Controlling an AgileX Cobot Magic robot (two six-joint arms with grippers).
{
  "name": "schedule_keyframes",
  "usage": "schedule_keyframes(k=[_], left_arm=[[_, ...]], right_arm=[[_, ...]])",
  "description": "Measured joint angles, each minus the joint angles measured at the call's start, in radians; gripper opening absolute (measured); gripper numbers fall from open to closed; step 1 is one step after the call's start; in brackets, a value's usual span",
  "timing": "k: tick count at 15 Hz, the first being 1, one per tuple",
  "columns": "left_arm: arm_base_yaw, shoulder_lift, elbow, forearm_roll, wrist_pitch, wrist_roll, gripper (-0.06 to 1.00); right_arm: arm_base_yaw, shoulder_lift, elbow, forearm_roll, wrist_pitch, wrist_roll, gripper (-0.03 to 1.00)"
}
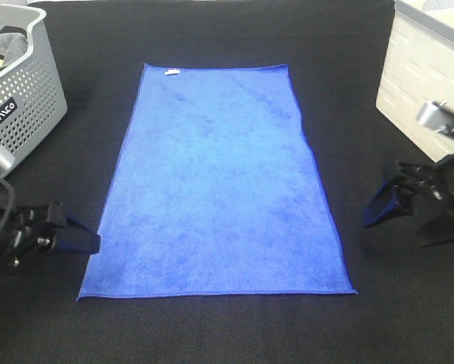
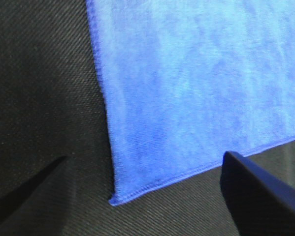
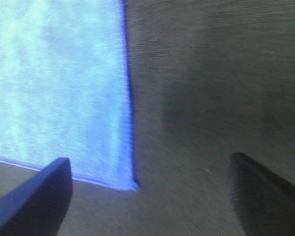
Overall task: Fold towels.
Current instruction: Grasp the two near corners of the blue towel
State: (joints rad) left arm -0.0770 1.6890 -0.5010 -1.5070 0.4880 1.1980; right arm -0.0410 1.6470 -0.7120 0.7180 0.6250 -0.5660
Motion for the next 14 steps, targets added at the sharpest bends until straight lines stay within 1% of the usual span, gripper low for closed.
schedule_keyframes(k=[1, 2, 4, 5, 7, 9, 10, 12, 14], left_arm=[[0.000, 0.026, -0.002, -0.032, -0.001, 0.034, 0.75], [0.000, 0.043, -0.012, -0.045, -0.001, 0.061, 0.75], [0.000, 0.076, -0.042, -0.061, 0.006, 0.078, 0.75], [0.000, 0.094, -0.049, -0.065, 0.007, 0.079, 0.75], [0.000, 0.134, -0.052, -0.067, 0.017, 0.085, 0.75], [-0.001, 0.163, -0.071, -0.077, 0.046, 0.095, 0.74], [-0.014, 0.176, -0.086, -0.080, 0.050, 0.101, 0.74], [-0.058, 0.198, -0.121, -0.084, 0.051, 0.106, 0.74], [-0.106, 0.222, -0.157, -0.085, 0.050, 0.078, 0.72]], right_arm=[[0.000, 0.031, 0.000, 0.056, -0.001, -0.071, 0.78], [0.008, 0.056, -0.001, 0.100, -0.005, -0.127, 0.77], [0.057, 0.099, -0.001, 0.131, -0.022, -0.182, 0.77], [0.096, 0.121, -0.001, 0.134, -0.042, -0.185, 0.77], [0.146, 0.148, -0.001, 0.148, -0.072, -0.182, 0.76], [0.150, 0.168, -0.002, 0.177, -0.113, -0.176, 0.74], [0.150, 0.180, -0.002, 0.185, -0.119, -0.176, 0.73], [0.150, 0.205, -0.018, 0.215, -0.111, -0.177, 0.70], [0.150, 0.245, -0.055, 0.249, -0.061, -0.183, 0.67]])
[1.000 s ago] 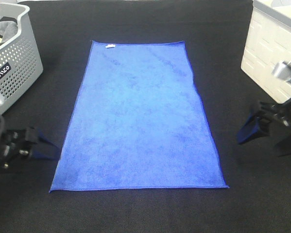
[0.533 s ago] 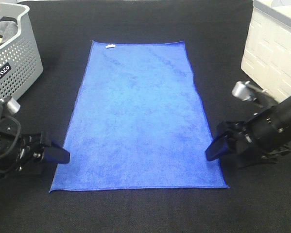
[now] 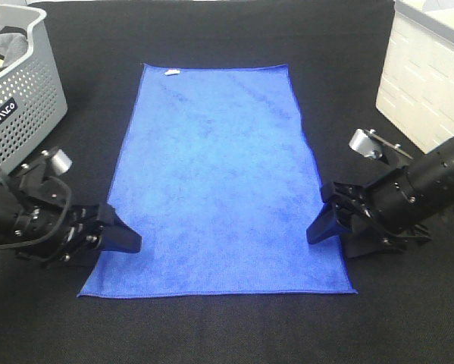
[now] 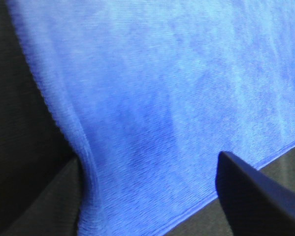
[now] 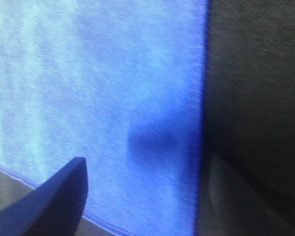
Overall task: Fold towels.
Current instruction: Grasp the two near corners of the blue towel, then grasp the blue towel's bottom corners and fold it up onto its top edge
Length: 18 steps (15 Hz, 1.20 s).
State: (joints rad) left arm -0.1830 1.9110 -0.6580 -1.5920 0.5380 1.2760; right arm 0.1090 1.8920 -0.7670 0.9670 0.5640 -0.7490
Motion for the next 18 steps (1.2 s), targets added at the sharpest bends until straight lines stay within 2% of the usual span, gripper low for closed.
schedule_keyframes(k=[1, 2, 4, 6, 7, 8, 9, 10, 12, 13, 14, 18], left_arm=[[0.000, 0.000, 0.000, 0.000, 0.000, 0.000, 0.72], [-0.005, 0.014, -0.011, -0.001, 0.001, -0.014, 0.66], [-0.005, 0.035, -0.029, -0.003, 0.000, -0.037, 0.53], [-0.005, 0.049, -0.037, 0.001, -0.016, -0.043, 0.31], [-0.009, 0.052, -0.042, 0.004, -0.029, -0.044, 0.17], [-0.010, 0.054, -0.042, 0.004, -0.029, -0.044, 0.07], [-0.010, 0.055, -0.042, 0.005, -0.029, -0.045, 0.01], [-0.010, 0.054, -0.043, 0.021, -0.029, -0.054, 0.00], [-0.010, 0.023, -0.043, 0.077, -0.029, -0.107, 0.00], [-0.010, 0.023, -0.043, 0.077, -0.029, -0.107, 0.00], [-0.010, -0.005, -0.043, 0.128, -0.028, -0.150, 0.00], [-0.010, -0.106, -0.026, 0.474, -0.020, -0.470, 0.00]], right_arm=[[0.000, 0.000, 0.000, 0.000, 0.000, 0.000, 0.67], [0.000, 0.027, -0.023, 0.013, 0.035, -0.001, 0.62], [0.000, 0.038, -0.026, 0.016, 0.038, 0.000, 0.53], [0.000, 0.045, -0.026, 0.016, 0.036, 0.001, 0.37], [0.000, 0.053, -0.026, 0.034, 0.033, 0.001, 0.27], [0.000, 0.054, -0.026, 0.051, 0.030, 0.001, 0.22], [0.000, 0.054, -0.026, 0.067, 0.028, 0.001, 0.12], [0.000, 0.054, -0.026, 0.069, 0.028, 0.002, 0.00], [0.000, 0.054, -0.026, 0.068, 0.028, 0.017, 0.00], [0.000, 0.054, -0.026, 0.068, 0.028, 0.017, 0.00], [0.000, 0.051, -0.026, 0.059, 0.030, 0.033, 0.00], [0.000, -0.058, -0.019, -0.084, 0.069, 0.182, 0.00]])
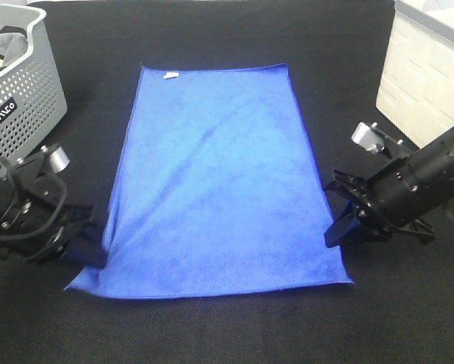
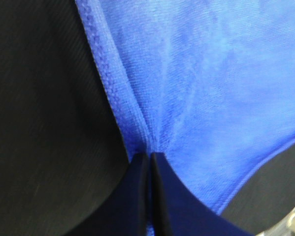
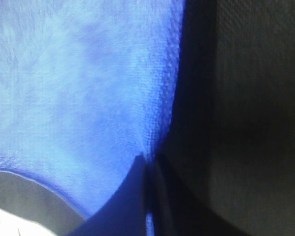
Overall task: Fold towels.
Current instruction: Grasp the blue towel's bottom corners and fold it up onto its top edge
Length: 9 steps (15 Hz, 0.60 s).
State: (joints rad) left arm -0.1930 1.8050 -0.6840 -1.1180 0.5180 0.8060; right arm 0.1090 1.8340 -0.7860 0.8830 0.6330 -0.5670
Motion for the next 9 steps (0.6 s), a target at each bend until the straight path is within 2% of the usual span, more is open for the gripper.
schedule_keyframes(k=[1, 2, 6, 9], left_arm=[[0.000, -0.043, 0.041, 0.097, 0.004, -0.083, 0.00], [0.000, -0.074, 0.070, 0.124, 0.005, -0.115, 0.00], [0.000, -0.199, 0.200, 0.143, 0.063, -0.142, 0.00], [0.000, -0.234, 0.234, 0.148, 0.073, -0.143, 0.00]], right_arm=[[0.000, -0.045, 0.029, -0.043, 0.020, 0.041, 0.00], [0.000, -0.071, 0.062, -0.048, 0.028, 0.054, 0.00], [0.000, -0.153, 0.210, -0.063, 0.036, 0.056, 0.00], [0.000, -0.192, 0.250, -0.067, 0.037, 0.056, 0.00]])
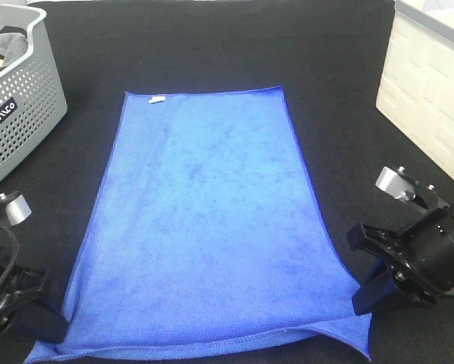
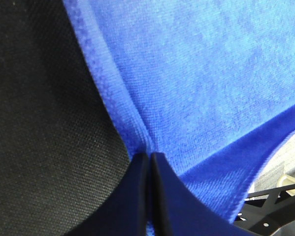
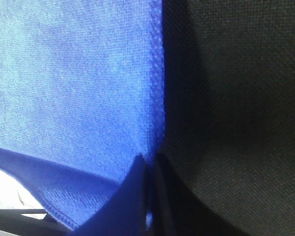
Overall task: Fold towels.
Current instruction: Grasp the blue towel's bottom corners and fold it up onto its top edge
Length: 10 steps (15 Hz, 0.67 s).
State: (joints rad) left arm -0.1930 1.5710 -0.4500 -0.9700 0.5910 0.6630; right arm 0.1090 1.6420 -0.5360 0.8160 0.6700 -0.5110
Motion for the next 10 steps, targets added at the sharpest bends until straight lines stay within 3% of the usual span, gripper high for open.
schedule_keyframes(k=[5, 10], left_arm=[[-0.002, 0.002, -0.128, -0.007, -0.081, 0.000, 0.00], [-0.002, 0.053, -0.357, 0.009, -0.183, 0.000, 0.00]], right_arm=[[0.000, 0.021, -0.181, -0.002, 0.004, 0.000, 0.00], [0.000, 0.181, -0.548, -0.018, 0.070, 0.023, 0.00]])
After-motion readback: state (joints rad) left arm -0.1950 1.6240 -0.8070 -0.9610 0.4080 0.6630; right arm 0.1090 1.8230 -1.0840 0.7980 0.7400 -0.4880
